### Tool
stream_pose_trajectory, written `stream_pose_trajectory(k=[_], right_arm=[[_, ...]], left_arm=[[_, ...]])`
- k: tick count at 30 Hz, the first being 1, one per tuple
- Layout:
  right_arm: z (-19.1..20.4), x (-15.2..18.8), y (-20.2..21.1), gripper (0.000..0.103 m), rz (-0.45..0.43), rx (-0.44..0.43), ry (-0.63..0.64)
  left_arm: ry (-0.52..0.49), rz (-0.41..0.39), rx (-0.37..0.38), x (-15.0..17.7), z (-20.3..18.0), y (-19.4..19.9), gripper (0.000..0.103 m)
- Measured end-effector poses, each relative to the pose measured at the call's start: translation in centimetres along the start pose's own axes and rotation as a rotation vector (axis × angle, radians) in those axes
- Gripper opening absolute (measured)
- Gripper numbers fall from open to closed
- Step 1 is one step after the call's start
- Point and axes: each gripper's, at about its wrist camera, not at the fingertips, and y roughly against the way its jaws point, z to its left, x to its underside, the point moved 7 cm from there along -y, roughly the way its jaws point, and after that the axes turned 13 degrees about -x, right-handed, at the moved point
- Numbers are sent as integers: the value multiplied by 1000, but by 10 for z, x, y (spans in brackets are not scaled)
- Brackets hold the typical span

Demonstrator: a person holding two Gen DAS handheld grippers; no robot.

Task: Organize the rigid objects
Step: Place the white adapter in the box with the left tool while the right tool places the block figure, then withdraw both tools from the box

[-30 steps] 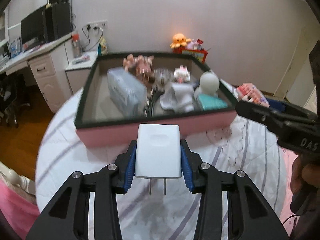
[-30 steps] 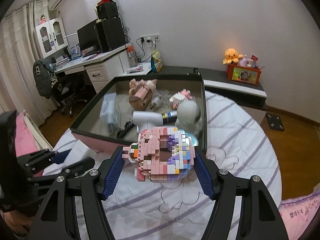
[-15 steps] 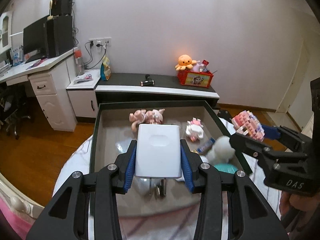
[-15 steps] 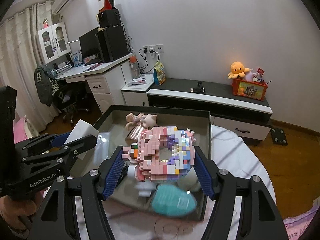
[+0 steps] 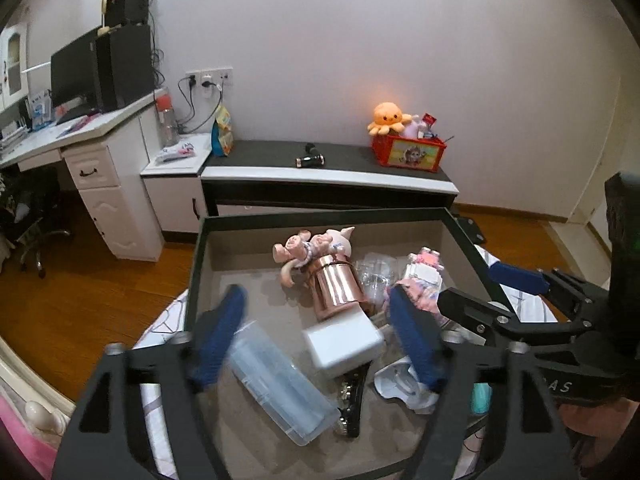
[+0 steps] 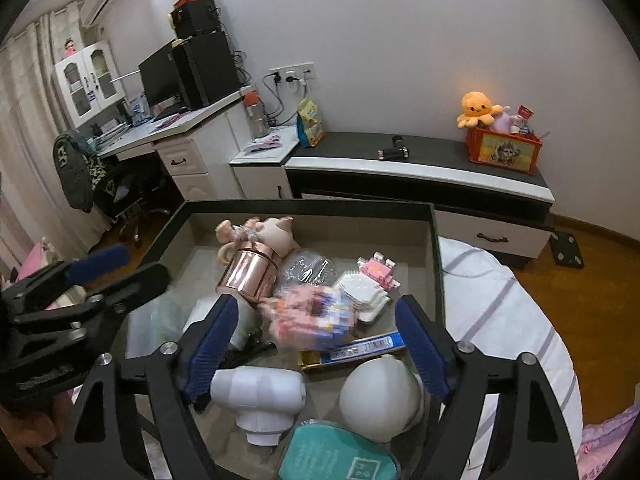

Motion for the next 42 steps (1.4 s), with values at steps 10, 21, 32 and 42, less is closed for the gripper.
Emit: stream_pose_trajectory(k=[10,21,32,42], right_arm=[[8,6,42,103,-75,-14,-70],[51,24,132,103,-206,4,-45],[85,67,206,103,-281,96,-7],[106,104,233,103,-291,142,25]], left_arm=[[3,-97,-42,3,11,60,103],[23,-168,-45,24,22,147,103],[64,-231,-60,57,35,227,103],[87,-229,-64,93,46,262,103]])
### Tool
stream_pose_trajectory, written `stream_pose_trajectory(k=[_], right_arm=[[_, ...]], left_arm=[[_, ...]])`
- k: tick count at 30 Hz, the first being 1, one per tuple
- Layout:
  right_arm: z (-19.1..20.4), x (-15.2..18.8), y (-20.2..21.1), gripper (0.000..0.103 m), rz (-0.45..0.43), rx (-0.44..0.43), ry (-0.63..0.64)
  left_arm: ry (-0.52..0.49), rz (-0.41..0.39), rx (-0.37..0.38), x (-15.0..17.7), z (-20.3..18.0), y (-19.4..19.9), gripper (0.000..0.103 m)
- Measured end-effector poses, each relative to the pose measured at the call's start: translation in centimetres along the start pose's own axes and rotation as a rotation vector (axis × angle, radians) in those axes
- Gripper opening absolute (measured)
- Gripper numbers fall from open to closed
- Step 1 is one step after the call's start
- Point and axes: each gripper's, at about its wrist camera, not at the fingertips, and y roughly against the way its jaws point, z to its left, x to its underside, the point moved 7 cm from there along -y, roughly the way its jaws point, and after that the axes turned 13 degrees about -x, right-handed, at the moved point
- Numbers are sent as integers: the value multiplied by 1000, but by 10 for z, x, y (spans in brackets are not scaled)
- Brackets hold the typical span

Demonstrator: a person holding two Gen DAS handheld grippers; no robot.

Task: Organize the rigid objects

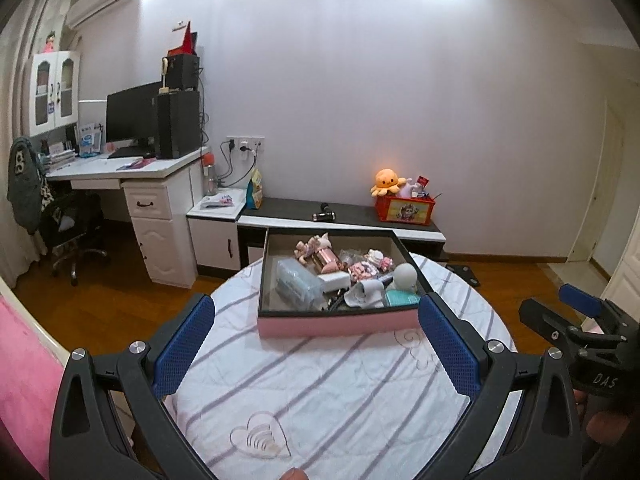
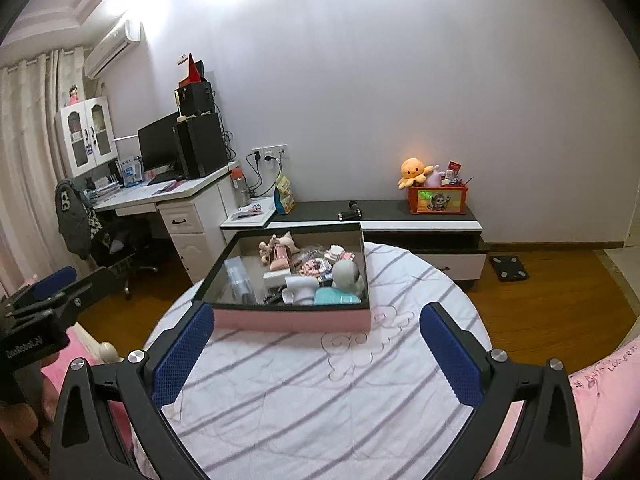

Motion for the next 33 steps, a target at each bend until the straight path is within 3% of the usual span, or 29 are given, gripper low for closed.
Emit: stream_pose_trajectory(k=[9,33], right_arm=[[15,22,13,103,20,8,22],[23,22,31,103,-13,26,28]], left_arm=[[-2,7,-18,22,5,21,103],[27,8,3,20,6,34,103]])
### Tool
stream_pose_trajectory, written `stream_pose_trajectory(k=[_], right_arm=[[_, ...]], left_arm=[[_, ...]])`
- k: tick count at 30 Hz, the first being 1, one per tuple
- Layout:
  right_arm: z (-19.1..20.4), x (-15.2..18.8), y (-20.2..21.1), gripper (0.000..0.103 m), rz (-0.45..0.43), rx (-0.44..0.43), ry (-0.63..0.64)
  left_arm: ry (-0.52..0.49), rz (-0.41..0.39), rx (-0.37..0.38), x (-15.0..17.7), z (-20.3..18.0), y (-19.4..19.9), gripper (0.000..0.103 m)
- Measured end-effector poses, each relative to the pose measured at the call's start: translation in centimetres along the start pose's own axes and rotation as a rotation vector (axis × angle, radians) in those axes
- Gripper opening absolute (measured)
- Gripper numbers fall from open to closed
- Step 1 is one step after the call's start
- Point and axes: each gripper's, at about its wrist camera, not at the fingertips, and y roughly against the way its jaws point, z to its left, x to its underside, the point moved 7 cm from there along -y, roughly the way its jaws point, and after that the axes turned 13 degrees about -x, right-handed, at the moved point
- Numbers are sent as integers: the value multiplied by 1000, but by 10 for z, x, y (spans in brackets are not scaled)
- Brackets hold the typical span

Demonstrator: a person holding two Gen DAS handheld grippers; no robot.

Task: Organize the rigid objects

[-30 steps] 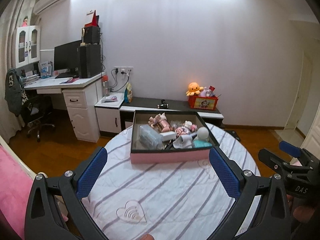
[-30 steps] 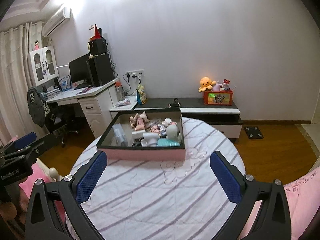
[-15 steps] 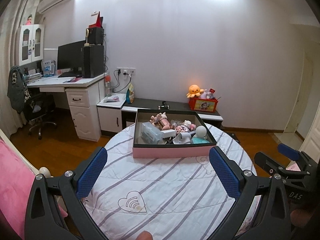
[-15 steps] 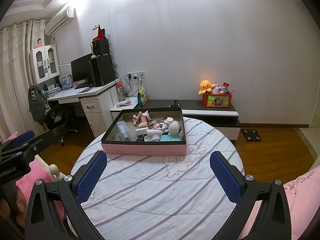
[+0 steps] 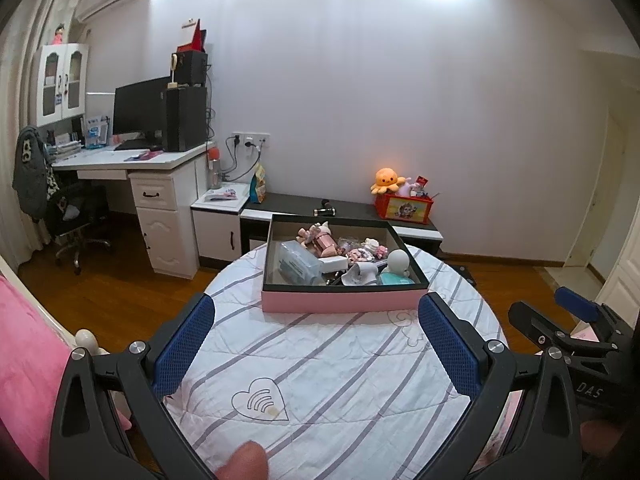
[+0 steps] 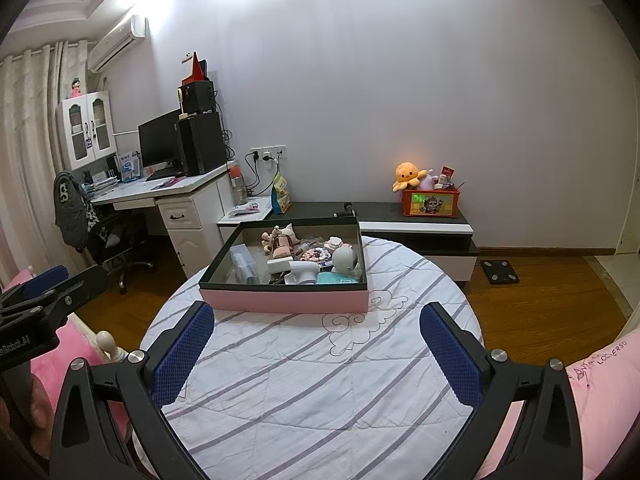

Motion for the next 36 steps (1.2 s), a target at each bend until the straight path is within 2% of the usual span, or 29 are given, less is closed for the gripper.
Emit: stream_pose_trajectory(k=[36], right_arm=[[-6,-7,-4,103,3,8,-6]], left_arm=[[-21,-8,-34,-3,-4,-8,103]])
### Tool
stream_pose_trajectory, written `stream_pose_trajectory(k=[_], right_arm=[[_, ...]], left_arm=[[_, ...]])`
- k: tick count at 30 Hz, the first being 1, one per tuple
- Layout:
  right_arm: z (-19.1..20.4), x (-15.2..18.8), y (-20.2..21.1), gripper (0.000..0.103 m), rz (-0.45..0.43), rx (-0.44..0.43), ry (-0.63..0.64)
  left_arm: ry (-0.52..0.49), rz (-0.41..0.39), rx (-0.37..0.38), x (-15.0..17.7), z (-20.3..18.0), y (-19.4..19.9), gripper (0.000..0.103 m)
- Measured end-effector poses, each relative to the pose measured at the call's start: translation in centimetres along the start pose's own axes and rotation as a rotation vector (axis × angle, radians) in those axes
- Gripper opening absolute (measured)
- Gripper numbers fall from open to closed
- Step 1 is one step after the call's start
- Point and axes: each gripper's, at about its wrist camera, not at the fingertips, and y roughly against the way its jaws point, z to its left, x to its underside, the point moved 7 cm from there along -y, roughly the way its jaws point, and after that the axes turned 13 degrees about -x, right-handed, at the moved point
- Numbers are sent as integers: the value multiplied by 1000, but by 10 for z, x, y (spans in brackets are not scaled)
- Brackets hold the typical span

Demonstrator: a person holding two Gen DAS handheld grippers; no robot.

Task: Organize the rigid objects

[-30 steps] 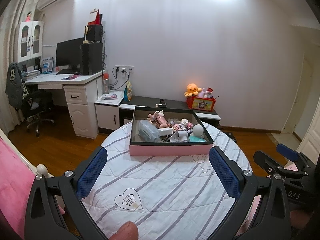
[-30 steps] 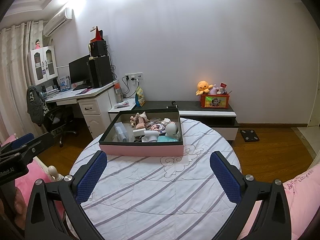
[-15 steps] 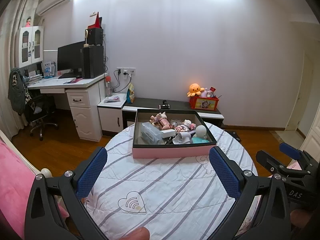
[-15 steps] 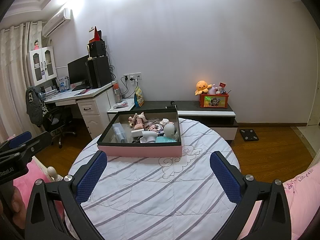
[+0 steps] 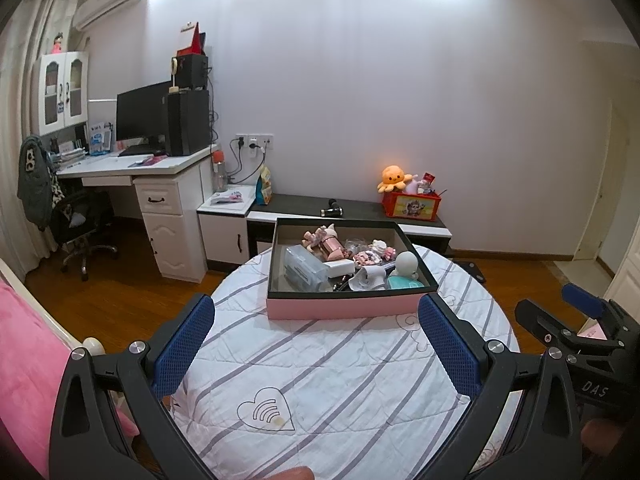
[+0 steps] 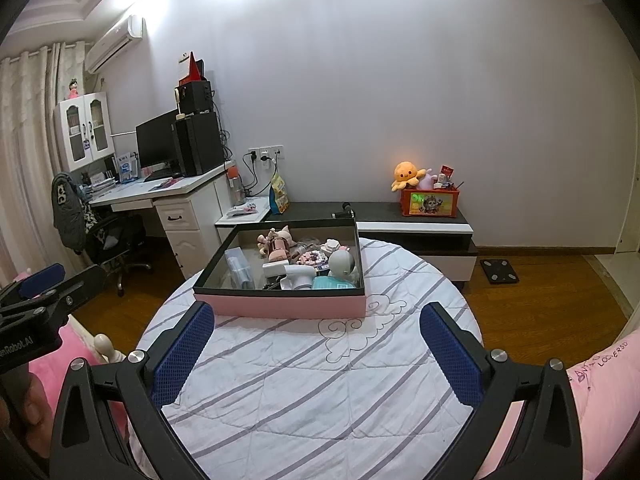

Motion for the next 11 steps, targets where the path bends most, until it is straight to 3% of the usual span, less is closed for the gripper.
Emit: stream_pose_trajectory(k=[11], right_arm=[[3,-2,-8,103,12,5,-3]], left_arm=[[7,11,10,-1,3,-7,103]])
